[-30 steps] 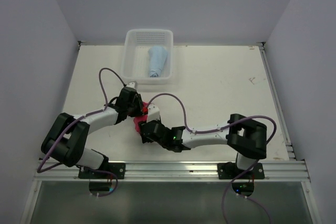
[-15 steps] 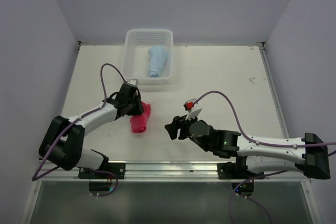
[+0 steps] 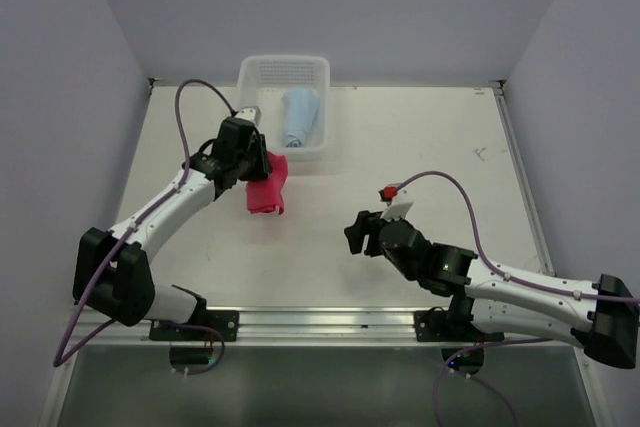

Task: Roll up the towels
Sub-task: Place the rolled towel into the container

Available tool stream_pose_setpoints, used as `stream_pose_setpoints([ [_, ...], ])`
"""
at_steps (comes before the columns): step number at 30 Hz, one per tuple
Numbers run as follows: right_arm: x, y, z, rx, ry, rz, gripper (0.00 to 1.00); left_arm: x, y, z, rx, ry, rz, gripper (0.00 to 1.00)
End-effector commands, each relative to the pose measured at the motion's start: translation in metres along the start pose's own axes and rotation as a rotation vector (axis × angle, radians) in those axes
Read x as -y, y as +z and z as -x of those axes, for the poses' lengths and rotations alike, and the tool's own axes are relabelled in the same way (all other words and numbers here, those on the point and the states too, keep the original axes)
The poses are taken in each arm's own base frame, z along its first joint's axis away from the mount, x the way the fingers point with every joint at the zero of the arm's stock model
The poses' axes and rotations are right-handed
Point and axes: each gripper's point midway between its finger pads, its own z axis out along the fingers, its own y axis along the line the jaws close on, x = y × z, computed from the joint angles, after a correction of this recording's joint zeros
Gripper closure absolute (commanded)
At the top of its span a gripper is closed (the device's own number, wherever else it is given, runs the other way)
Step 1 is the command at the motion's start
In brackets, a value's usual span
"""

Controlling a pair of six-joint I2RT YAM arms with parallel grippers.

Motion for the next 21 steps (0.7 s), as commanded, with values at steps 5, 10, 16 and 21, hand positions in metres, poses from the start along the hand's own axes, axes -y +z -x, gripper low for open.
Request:
stream_pose_setpoints([
  [5, 0.002, 0.007, 0.016, 0.004, 0.034, -0.007, 0.31, 0.0, -0.034, 0.114, 0.234, 0.055, 0.041, 0.92],
  [10, 0.002, 0.012, 0.026, -0.006, 0.046, 0.002, 0.31, -0.004, -0.028, 0.176, 0.313, 0.092, 0.091, 0.92],
  [16, 0.007, 0.021, 0.033, -0.027, 0.054, -0.005, 0.3, -0.019, 0.005, 0.234, 0.342, 0.189, 0.194, 0.92],
  [21, 0.014, 0.033, 0.031, -0.061, 0.076, -0.016, 0.3, -0.029, 0.057, 0.243, 0.279, 0.295, 0.254, 0.92],
])
